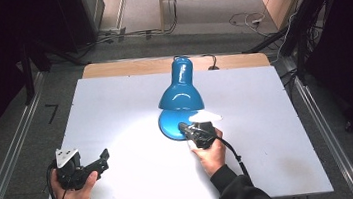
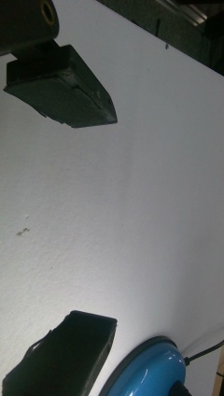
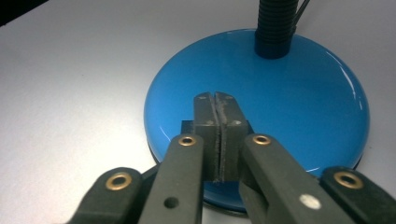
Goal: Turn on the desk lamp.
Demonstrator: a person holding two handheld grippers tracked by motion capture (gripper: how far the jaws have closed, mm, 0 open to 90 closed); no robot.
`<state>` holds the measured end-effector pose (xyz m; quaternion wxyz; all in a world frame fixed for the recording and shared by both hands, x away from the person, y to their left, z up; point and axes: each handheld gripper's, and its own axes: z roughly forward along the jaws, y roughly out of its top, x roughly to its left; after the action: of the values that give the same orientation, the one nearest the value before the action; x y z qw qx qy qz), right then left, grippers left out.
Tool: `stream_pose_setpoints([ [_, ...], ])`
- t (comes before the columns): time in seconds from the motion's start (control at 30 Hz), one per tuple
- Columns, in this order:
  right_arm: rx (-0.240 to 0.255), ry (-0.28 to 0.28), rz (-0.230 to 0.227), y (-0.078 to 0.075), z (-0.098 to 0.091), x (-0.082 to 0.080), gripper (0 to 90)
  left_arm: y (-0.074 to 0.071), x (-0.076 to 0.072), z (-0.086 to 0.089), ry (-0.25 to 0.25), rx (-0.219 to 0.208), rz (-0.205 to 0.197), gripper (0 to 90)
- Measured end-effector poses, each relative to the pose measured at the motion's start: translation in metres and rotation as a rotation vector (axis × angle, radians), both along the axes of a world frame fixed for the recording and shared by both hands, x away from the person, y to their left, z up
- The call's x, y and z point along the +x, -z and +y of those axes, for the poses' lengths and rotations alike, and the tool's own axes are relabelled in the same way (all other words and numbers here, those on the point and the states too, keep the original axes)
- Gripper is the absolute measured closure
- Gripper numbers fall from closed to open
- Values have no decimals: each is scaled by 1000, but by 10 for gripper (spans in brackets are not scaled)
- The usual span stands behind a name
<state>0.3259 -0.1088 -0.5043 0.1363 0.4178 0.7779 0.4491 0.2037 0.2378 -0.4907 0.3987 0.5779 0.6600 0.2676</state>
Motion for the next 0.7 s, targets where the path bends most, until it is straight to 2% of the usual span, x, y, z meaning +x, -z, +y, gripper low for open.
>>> stream_pose_setpoints([
  [0.23, 14, 4, -8, -5, -5, 1, 731, 0, 1, 0, -1, 1, 3, 44],
  [0.4, 14, 6, -9, -8, -8, 0, 622, 0, 1, 0, -1, 2, 3, 45],
  [0.43, 17, -3, -11, -10, -9, -1, 570, 0, 1, 0, -2, 2, 3, 45],
  [0.7, 14, -5, -9, -14, -13, -1, 486, 0, 1, 0, -2, 3, 3, 45],
])
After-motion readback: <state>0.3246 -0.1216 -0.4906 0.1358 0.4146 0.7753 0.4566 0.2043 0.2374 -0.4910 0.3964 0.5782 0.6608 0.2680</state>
